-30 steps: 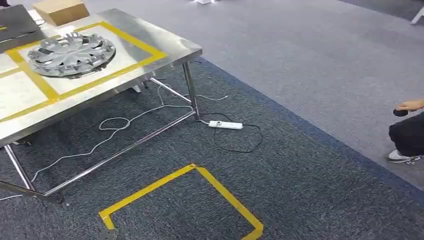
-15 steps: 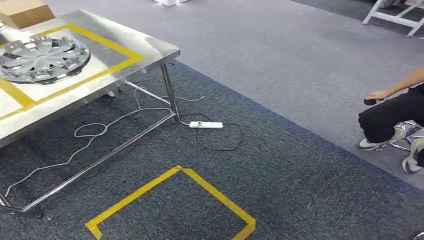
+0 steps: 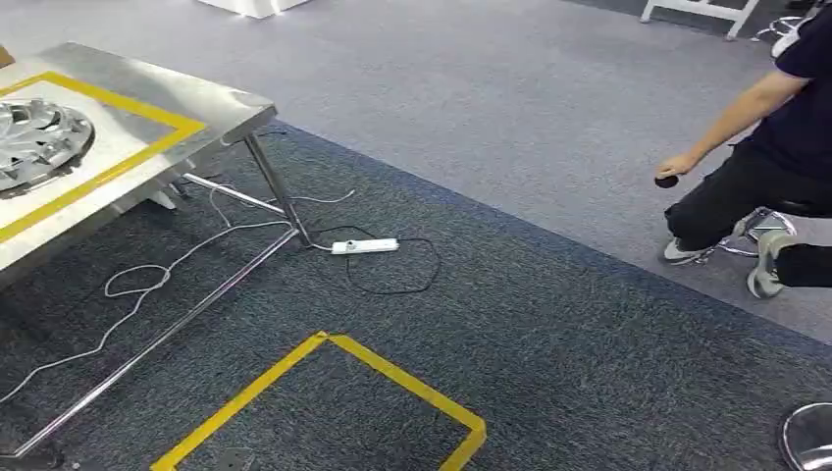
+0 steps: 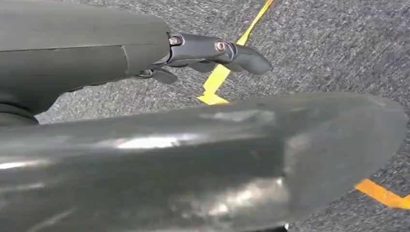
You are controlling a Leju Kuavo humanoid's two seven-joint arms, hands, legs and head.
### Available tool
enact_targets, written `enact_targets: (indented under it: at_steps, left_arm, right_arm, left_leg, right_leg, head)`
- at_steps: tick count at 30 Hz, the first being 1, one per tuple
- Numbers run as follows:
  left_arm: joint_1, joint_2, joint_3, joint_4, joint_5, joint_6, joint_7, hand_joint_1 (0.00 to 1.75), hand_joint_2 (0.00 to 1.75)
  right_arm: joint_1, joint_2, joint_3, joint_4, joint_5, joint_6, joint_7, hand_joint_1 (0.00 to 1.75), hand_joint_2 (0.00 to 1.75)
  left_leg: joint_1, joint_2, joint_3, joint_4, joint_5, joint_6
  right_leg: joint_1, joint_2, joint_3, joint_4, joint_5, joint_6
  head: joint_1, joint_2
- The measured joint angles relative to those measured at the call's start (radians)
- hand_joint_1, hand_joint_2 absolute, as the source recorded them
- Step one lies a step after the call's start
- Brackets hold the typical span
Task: Take the parts from the cabinet and place them on the table.
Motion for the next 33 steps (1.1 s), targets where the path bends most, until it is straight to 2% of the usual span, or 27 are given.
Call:
enact_targets:
  at_steps: [1, 2, 3, 5, 6, 7, 9, 11, 12, 13, 15, 16, 17, 18, 19, 20, 21, 22, 23, 26, 27, 28, 29, 30, 31, 32, 33]
  left_arm:
    - [-0.001, -0.002, -0.001, 0.0, 0.0, 0.005, 0.0, 0.0, 0.0]
    - [-0.001, -0.002, -0.001, 0.0, 0.005, 0.008, -0.003, 0.0, 0.0]
    - [-0.001, -0.002, -0.001, 0.0, 0.01, 0.01, -0.014, 0.0, 0.0]
    - [-0.001, -0.001, -0.001, 0.0, 0.024, 0.011, -0.029, 0.0, 0.0]
    - [-0.001, -0.001, -0.001, 0.0, 0.031, 0.013, -0.034, 0.0, 0.0]
    - [-0.001, -0.001, -0.001, 0.001, 0.04, 0.015, -0.038, 0.0, 0.0]
    - [-0.001, -0.002, 0.002, 0.001, 0.057, 0.025, -0.039, 0.0, 0.0]
    - [0.0, -0.001, 0.005, 0.001, 0.071, 0.026, -0.041, 0.0, 0.0]
    - [-0.001, 0.0, 0.008, 0.001, 0.072, 0.022, -0.043, 0.0, 0.0]
    - [0.0, 0.0, 0.01, 0.001, 0.074, 0.02, -0.045, 0.0, 0.0]
    - [0.008, 0.002, 0.011, 0.001, 0.078, 0.018, -0.045, 0.0, 0.0]
    - [0.01, 0.003, 0.011, 0.001, 0.078, 0.018, -0.045, 0.0, 0.0]
    - [0.01, 0.003, 0.012, 0.001, 0.079, 0.017, -0.045, 0.0, 0.0]
    - [0.01, 0.003, 0.014, 0.001, 0.079, 0.016, -0.045, 0.0, 0.0]
    - [0.01, 0.003, 0.015, 0.001, 0.081, 0.016, -0.045, 0.0, 0.0]
    - [0.01, 0.002, 0.017, 0.001, 0.084, 0.019, -0.045, 0.0, 0.0]
    - [0.01, 0.002, 0.019, 0.001, 0.089, 0.024, -0.041, 0.0, 0.0]
    - [0.01, 0.002, 0.021, 0.001, 0.091, 0.029, -0.034, 0.0, 0.0]
    - [0.01, 0.003, 0.025, 0.001, 0.093, 0.035, -0.027, 0.0, 0.0]
    - [0.009, 0.002, 0.035, 0.001, 0.102, 0.039, -0.011, 0.0, 0.0]
    - [0.01, 0.002, 0.036, 0.001, 0.105, 0.039, -0.006, 0.0, 0.0]
    - [0.01, 0.002, 0.039, 0.001, 0.11, 0.041, -0.003, 0.0, 0.0]
    - [0.012, 0.001, 0.043, 0.001, 0.113, 0.045, -0.003, 0.0, 0.0]
    - [0.015, 0.001, 0.048, 0.001, 0.114, 0.048, -0.001, 0.0, 0.0]
    - [0.016, 0.001, 0.051, 0.001, 0.111, 0.048, 0.003, 0.0, 0.0]
    - [0.019, 0.001, 0.051, 0.001, 0.105, 0.048, 0.01, 0.0, 0.0]
    - [0.021, 0.001, 0.051, 0.001, 0.097, 0.047, 0.009, 0.0, 0.0]
  right_arm:
    - [0.001, -0.002, -0.004, 0.0, 0.0, 0.006, 0.0, 0.0, 0.0]
    - [0.001, -0.005, -0.005, 0.0, 0.004, 0.01, 0.005, 0.0, 0.0]
    - [0.002, -0.006, -0.005, 0.0, 0.01, 0.013, 0.015, 0.0, 0.0]
    - [0.002, -0.008, -0.008, 0.0, 0.015, 0.019, 0.027, 0.0, 0.0]
    - [0.001, -0.009, -0.009, 0.0, 0.017, 0.022, 0.031, 0.0, 0.0]
    - [-0.002, -0.012, -0.009, 0.0, 0.018, 0.027, 0.031, 0.0, 0.0]
    - [-0.003, -0.018, -0.009, 0.0, 0.025, 0.038, 0.02, 0.0, 0.0]
    - [0.003, -0.024, -0.009, 0.0, 0.029, 0.051, -0.002, 0.0, 0.0]
    - [0.004, -0.027, -0.009, 0.0, 0.031, 0.056, -0.009, 0.0, 0.0]
    - [0.001, -0.027, -0.009, 0.0, 0.031, 0.059, -0.013, 0.0, 0.0]
    - [-0.009, -0.03, -0.009, 0.0, 0.031, 0.06, -0.016, 0.0, 0.0]
    - [-0.01, -0.031, -0.009, 0.0, 0.031, 0.06, -0.016, 0.0, 0.0]
    - [-0.008, -0.032, -0.009, 0.0, 0.031, 0.06, -0.017, 0.0, 0.0]
    - [-0.005, -0.032, -0.009, 0.0, 0.031, 0.06, -0.017, 0.0, 0.0]
    - [-0.003, -0.032, -0.009, 0.0, 0.032, 0.063, -0.024, 0.0, 0.0]
    - [-0.003, -0.033, -0.009, 0.0, 0.035, 0.066, -0.033, 0.0, 0.0]
    - [-0.005, -0.035, -0.009, 0.0, 0.036, 0.07, -0.042, 0.0, 0.0]
    - [-0.009, -0.035, -0.009, 0.0, 0.037, 0.075, -0.054, 0.0, 0.0]
    - [-0.015, -0.035, -0.009, 0.0, 0.04, 0.081, -0.066, 0.0, 0.0]
    - [-0.014, -0.035, -0.008, 0.001, 0.056, 0.08, -0.074, 0.0, 0.0]
    - [-0.014, -0.034, -0.007, 0.001, 0.063, 0.077, -0.066, 0.0, 0.0]
    - [-0.013, -0.03, -0.006, 0.002, 0.071, 0.071, -0.059, 0.0, 0.0]
    - [-0.014, -0.029, -0.002, 0.002, 0.081, 0.062, -0.055, 0.0, 0.0]
    - [-0.014, -0.028, 0.005, 0.002, 0.094, 0.052, -0.045, 0.0, 0.0]
    - [-0.013, -0.026, 0.008, 0.002, 0.102, 0.048, -0.037, 0.0, 0.0]
    - [-0.013, -0.025, 0.01, 0.002, 0.106, 0.043, -0.028, 0.0, 0.0]
    - [-0.012, -0.022, 0.011, 0.003, 0.106, 0.039, -0.025, 0.0, 0.0]
  left_leg:
    - [0.0, -0.002, -0.038, 0.075, -0.023, -0.001]
    - [0.0, -0.002, -0.051, 0.094, -0.018, -0.001]
    - [0.001, -0.002, -0.041, 0.069, 0.013, 0.0]
    - [0.005, -0.013, 0.024, -0.072, 0.101, 0.003]
    - [0.009, -0.044, 0.064, -0.156, 0.137, 0.003]
    - [0.012, -0.084, 0.084, -0.208, 0.138, 0.005]
    - [0.01, -0.073, 0.082, -0.214, 0.131, 0.016]
    - [0.009, -0.058, 0.084, -0.22, 0.14, 0.033]
    - [0.011, -0.045, 0.086, -0.226, 0.147, 0.042]
    - [0.009, -0.038, 0.086, -0.227, 0.146, 0.05]
    - [0.005, -0.014, 0.086, -0.227, 0.145, 0.053]
    - [0.003, -0.003, 0.086, -0.226, 0.144, 0.054]
    - [0.002, 0.005, 0.086, -0.226, 0.144, 0.055]
    - [0.002, 0.013, 0.088, -0.226, 0.143, 0.055]
    - [0.001, 0.02, 0.09, -0.226, 0.141, 0.054]
    - [0.002, 0.028, 0.094, -0.226, 0.138, 0.052]
    - [0.001, 0.035, 0.099, -0.225, 0.134, 0.048]
    - [-0.007, 0.042, 0.102, -0.224, 0.129, 0.041]
    - [-0.009, 0.045, 0.101, -0.22, 0.125, 0.035]
    - [-0.007, 0.065, 0.107, -0.226, 0.127, 0.023]
    - [-0.003, 0.053, 0.106, -0.222, 0.118, 0.014]
    - [-0.003, 0.026, 0.096, -0.196, 0.096, 0.01]
    - [-0.002, 0.009, 0.067, -0.132, 0.056, 0.007]
    - [-0.001, 0.002, 0.024, -0.039, 0.011, 0.006]
    - [-0.001, -0.001, -0.016, 0.039, -0.017, 0.005]
    - [-0.001, -0.003, -0.044, 0.09, -0.026, 0.004]
    - [-0.001, -0.003, -0.048, 0.089, -0.009, 0.004]
  right_leg:
    - [0.0, 0.01, -0.002, 0.0, 0.001, -0.001]
    - [0.0, 0.02, -0.002, 0.0, 0.001, 0.0]
    - [0.0, 0.03, -0.002, 0.0, 0.002, 0.001]
    - [-0.002, 0.051, -0.002, 0.0, 0.005, 0.007]
    - [-0.004, 0.062, -0.002, 0.0, 0.008, 0.011]
    - [0.003, 0.072, -0.008, 0.007, 0.007, 0.019]
    - [-0.001, 0.087, -0.017, 0.001, 0.013, 0.032]
    - [-0.006, 0.102, -0.028, -0.009, 0.022, 0.048]
    - [-0.006, 0.065, -0.029, 0.003, 0.015, 0.049]
    - [-0.004, 0.023, -0.048, 0.044, -0.016, 0.05]
    - [-0.004, -0.003, -0.124, 0.208, -0.099, 0.056]
    - [-0.004, -0.005, -0.158, 0.283, -0.128, 0.058]
    - [-0.004, -0.006, -0.174, 0.32, -0.133, 0.059]
    - [-0.004, -0.006, -0.163, 0.305, -0.115, 0.058]
    - [-0.003, -0.008, -0.128, 0.244, -0.08, 0.057]
    - [-0.003, -0.017, -0.075, 0.149, -0.038, 0.054]
    - [-0.003, -0.04, -0.023, 0.059, -0.006, 0.053]
    - [0.004, -0.076, 0.004, 0.007, -0.015, 0.051]
    - [0.002, -0.057, 0.011, 0.006, -0.009, 0.039]
    - [0.007, -0.035, 0.002, 0.006, -0.008, 0.023]
    - [0.0, -0.029, 0.004, 0.001, -0.002, 0.015]
    - [-0.001, -0.023, 0.004, 0.001, -0.001, 0.011]
    - [-0.001, -0.016, 0.002, 0.001, 0.0, 0.006]
    - [-0.001, -0.007, 0.0, 0.001, 0.0, 0.004]
    - [-0.001, 0.003, -0.001, 0.001, 0.001, 0.004]
    - [-0.001, 0.013, -0.002, 0.001, 0.001, 0.003]
    - [-0.002, 0.023, -0.001, 0.001, 0.001, 0.004]
  head:
    - [0.0, 0.0]
    - [0.001, 0.0]
    - [0.0, 0.0]
    - [0.0, 0.0]
    - [0.0, 0.0]
    - [0.0, 0.0]
    - [-0.001, 0.0]
    - [-0.001, 0.0]
    - [0.002, 0.0]
    - [0.009, 0.0]
    - [0.009, 0.0]
    - [0.009, 0.0]
    - [0.009, 0.0]
    - [0.009, 0.0]
    - [0.01, 0.0]
    - [0.009, 0.0]
    - [0.01, 0.0]
    - [0.01, 0.0]
    - [0.007, 0.0]
    - [0.008, 0.0]
    - [0.006, 0.0]
    - [0.002, 0.0]
    - [0.0, 0.0]
    - [0.0, 0.0]
    - [0.001, 0.0]
    - [0.001, 0.0]
    - [0.0, 0.0]
